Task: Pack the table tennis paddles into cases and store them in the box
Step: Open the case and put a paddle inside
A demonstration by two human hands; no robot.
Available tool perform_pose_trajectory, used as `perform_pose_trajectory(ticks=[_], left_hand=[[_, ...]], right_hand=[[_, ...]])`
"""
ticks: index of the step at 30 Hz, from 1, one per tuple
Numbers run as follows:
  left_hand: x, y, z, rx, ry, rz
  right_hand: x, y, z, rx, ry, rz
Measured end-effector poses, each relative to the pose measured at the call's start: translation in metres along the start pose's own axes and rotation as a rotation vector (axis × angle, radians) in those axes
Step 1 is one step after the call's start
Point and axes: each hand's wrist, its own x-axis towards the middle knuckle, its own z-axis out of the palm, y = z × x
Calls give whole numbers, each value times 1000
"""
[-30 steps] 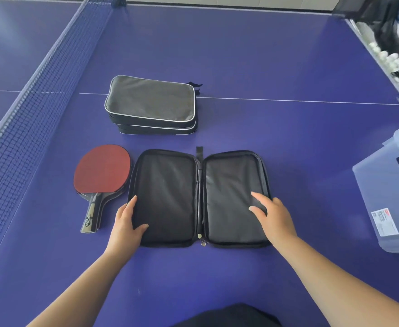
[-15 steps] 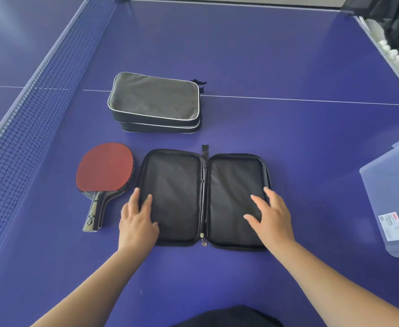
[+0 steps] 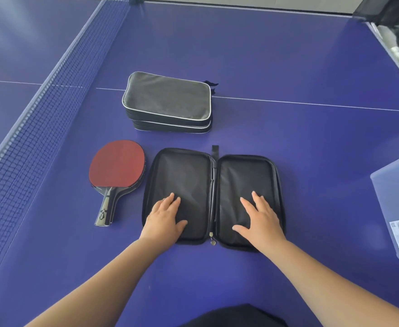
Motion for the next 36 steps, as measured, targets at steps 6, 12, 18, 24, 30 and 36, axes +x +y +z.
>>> perform_pose_trajectory(ticks=[6, 12, 18, 24, 30, 36], left_hand=[[-10, -42, -49, -247, 412, -242], [-17, -93, -66, -276, 392, -499], [-3, -110, -65, -317, 231, -576], [5, -109, -60, -316, 262, -627], [15, -110, -67, -262, 170, -665], [18, -115, -69, -247, 156, -623]], right_hand=[[-4, -15, -2, 70, 12, 2], [-2, -51, 5, 139, -2, -143], [5, -74, 12, 72, -60, -168], [3, -77, 17, 63, -48, -141], [2, -80, 17, 81, -45, -114], [1, -82, 17, 112, -46, -101]])
